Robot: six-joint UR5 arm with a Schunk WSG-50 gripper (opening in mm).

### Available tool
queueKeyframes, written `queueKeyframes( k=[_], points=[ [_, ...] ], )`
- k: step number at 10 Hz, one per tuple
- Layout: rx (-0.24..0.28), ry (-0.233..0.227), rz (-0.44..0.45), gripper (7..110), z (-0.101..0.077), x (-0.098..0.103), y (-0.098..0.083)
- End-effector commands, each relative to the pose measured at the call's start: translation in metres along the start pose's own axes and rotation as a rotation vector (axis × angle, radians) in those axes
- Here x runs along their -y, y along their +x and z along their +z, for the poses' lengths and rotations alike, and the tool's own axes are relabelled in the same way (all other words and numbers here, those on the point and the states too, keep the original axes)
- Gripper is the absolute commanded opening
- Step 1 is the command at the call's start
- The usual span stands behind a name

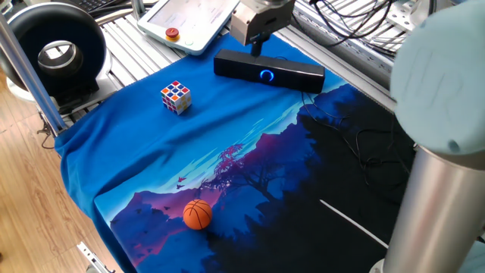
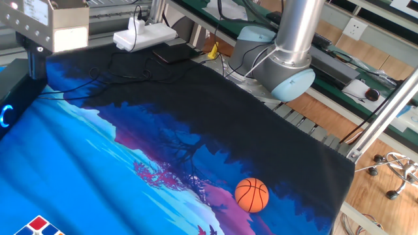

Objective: Turn the knob to decrease the volume of the speaker

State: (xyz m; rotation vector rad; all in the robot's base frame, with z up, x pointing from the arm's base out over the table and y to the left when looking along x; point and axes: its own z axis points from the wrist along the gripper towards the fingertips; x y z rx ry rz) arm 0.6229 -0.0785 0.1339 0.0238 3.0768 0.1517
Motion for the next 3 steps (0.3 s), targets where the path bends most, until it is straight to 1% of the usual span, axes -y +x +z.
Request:
queueKeyframes(
  k=[1,2,3],
  points=[
    [-0.002,0.079,0.078,7,0.004,0.017,0.010],
    [-0.020,0.051,0.088,7,0.010,0.009,0.015],
    [-0.015,0.035,0.087,7,0.014,0.004,0.014]
  ],
)
